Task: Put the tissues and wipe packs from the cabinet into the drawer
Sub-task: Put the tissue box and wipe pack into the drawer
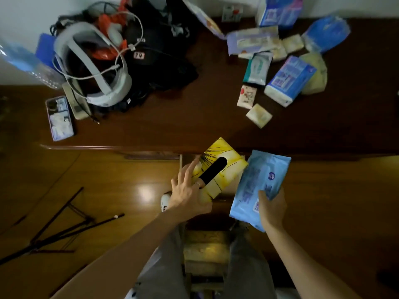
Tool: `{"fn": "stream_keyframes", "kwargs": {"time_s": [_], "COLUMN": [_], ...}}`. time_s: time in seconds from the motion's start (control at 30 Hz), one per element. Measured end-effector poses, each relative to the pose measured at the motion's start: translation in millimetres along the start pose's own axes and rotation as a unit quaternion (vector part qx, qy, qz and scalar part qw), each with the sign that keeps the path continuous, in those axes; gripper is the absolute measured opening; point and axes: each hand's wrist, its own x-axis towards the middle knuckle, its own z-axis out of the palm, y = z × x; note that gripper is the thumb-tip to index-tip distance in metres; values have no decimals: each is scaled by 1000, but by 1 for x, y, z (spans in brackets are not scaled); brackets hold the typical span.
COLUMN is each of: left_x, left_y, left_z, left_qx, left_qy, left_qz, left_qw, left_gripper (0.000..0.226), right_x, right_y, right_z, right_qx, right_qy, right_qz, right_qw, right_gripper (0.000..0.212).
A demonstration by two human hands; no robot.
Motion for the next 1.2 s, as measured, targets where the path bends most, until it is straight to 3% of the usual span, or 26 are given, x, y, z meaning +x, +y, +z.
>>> {"fn": "stream_keyframes", "kwargs": {"time_s": [0.1, 0.2, 0.37, 0.57, 0.83, 1.0, 1.2], "left_x": [-21, -41, -49, 5, 73, 104, 127], "left_y": [-8, -11, -36, -100, -178, -208, -231], "left_z": [30, 76, 168, 264, 365, 418, 463], "left_qx": [6, 6, 40, 66, 110, 145, 175], "left_qy": [23, -2, -76, -104, -76, -24, 74], "left_qz": [10, -21, -157, -216, -185, -156, -114], "left_qw": [1000, 1000, 984, 969, 974, 977, 975], "left_gripper": [67, 63, 71, 77, 79, 79, 73], "right_x": [11, 35, 101, 169, 249, 296, 342], "right_y": [39, 77, 136, 191, 257, 285, 279], "right_z": [15, 33, 61, 131, 226, 261, 306], "right_qx": [-42, -87, -213, -279, -205, -164, -168], "right_qy": [-33, -86, -166, -207, -219, -239, -227], "right_qz": [27, 25, 10, -84, -107, -65, -126], "right_qw": [998, 992, 963, 934, 948, 955, 951], "right_gripper": [27, 18, 28, 36, 31, 39, 40]}}
